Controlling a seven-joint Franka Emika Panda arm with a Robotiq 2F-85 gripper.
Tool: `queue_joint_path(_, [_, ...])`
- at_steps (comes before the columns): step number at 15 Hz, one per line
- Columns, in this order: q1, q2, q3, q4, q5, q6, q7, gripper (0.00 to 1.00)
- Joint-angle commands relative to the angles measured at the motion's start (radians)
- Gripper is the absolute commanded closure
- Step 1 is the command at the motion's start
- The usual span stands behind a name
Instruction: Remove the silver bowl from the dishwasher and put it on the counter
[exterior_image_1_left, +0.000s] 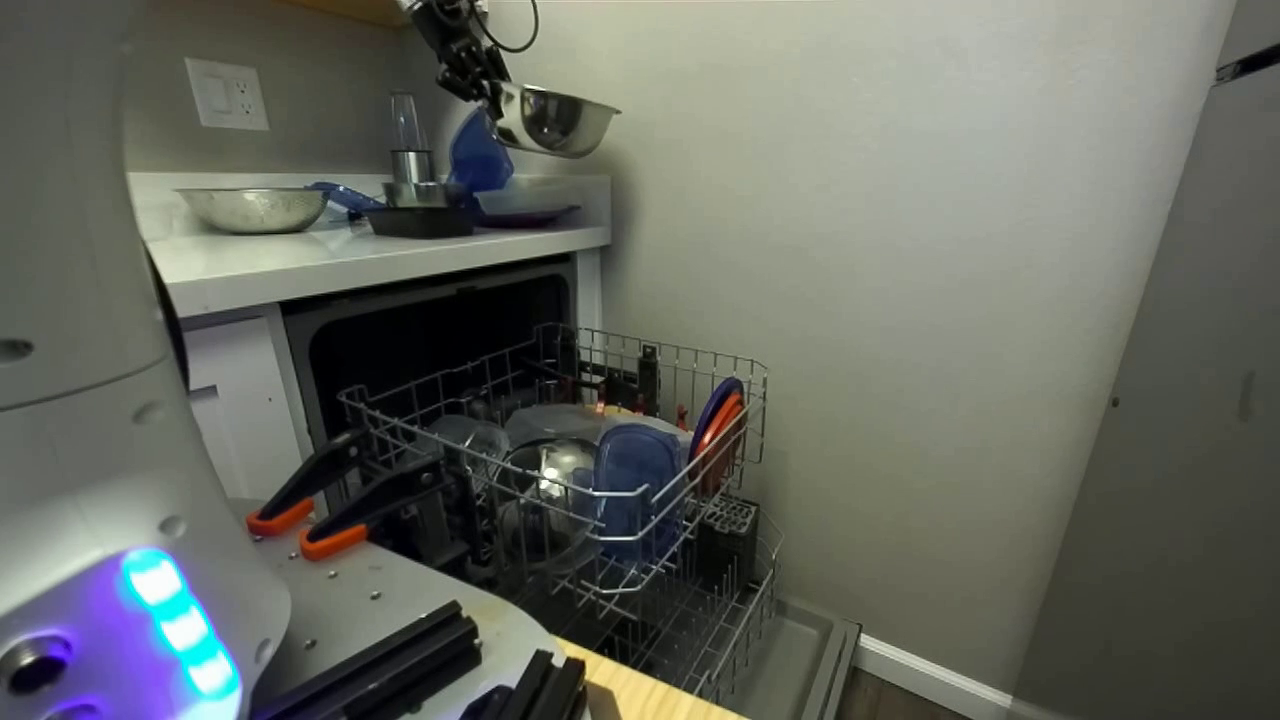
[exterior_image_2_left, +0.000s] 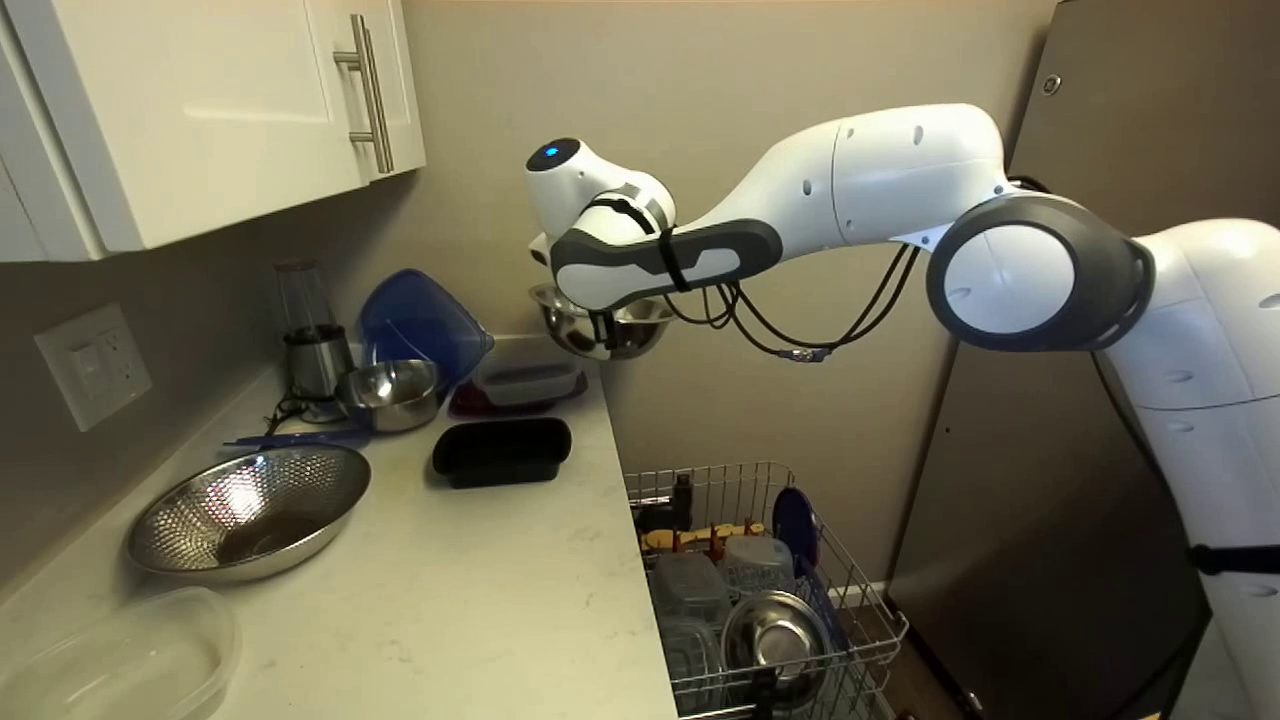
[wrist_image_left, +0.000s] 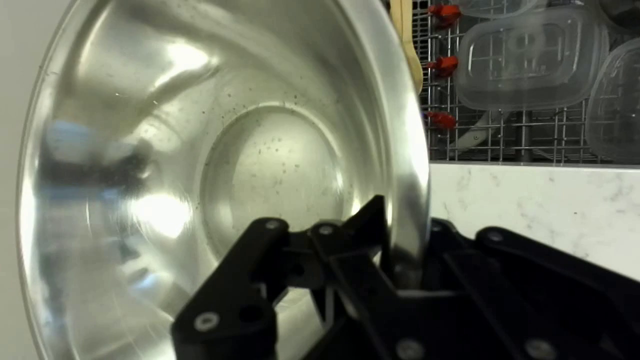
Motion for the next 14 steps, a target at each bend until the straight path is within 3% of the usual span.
queue_joint_path(1, [0.017,0.003,0.019,0.036,-0.046,0.021,-0.159,0.98])
queue_joint_path(8, [0.0,-0.036,0.067,-0.038,-0.032,0.182,-0.436,0.98])
queue_joint_path(14, [-0.063,-0.066,0.15,-0.129,0.03,0.363,-0.691,0.98])
